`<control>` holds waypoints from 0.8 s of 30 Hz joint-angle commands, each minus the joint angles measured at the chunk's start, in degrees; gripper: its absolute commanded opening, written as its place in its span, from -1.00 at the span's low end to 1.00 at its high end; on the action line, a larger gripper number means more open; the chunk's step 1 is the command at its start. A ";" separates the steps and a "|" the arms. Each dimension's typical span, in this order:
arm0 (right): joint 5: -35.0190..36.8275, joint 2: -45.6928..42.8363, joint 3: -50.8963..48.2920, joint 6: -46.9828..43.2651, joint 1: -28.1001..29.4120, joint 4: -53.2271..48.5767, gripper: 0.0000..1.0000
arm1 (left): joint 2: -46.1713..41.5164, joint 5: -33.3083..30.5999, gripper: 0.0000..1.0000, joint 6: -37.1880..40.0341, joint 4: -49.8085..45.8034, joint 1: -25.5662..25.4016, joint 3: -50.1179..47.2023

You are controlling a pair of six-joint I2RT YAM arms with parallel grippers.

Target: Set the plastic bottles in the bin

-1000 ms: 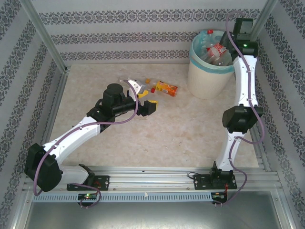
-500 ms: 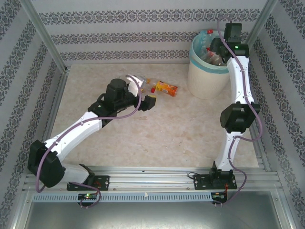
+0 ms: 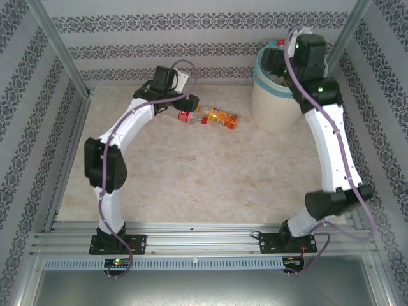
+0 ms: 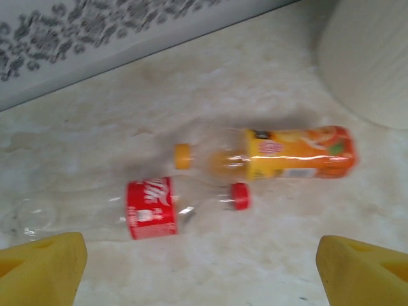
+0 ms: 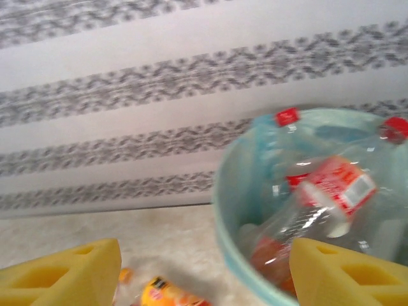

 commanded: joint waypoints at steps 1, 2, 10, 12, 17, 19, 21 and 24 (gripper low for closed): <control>-0.37 -2.25 -8.70 -2.62 3.44 6.95 0.41 | 8.11 4.83 0.85 3.50 -9.86 3.56 11.06; 0.14 -3.18 -10.62 -3.11 4.56 7.49 0.41 | 11.64 5.39 0.85 3.50 -11.42 4.19 15.22; 0.80 -7.07 -17.08 -4.52 8.87 7.78 0.41 | 34.73 3.53 0.83 2.98 -22.33 5.95 45.67; 1.09 -7.49 -17.65 -4.61 9.28 7.58 0.41 | 35.12 4.81 0.82 1.57 -20.42 6.67 43.73; 1.63 -7.92 -18.66 -4.42 9.91 7.44 0.41 | 36.46 6.83 0.77 -0.74 -23.30 7.50 43.13; 1.70 -7.81 -18.95 -4.13 10.27 7.53 0.41 | 36.38 7.00 0.74 -1.05 -25.95 7.51 43.00; 1.85 -7.74 -19.21 -3.92 10.91 7.70 0.41 | 35.96 7.05 0.71 -1.52 -29.09 7.56 42.79; 2.02 -7.35 -19.15 -3.91 11.97 7.71 0.41 | 34.30 7.30 0.70 -2.64 -32.24 7.48 40.56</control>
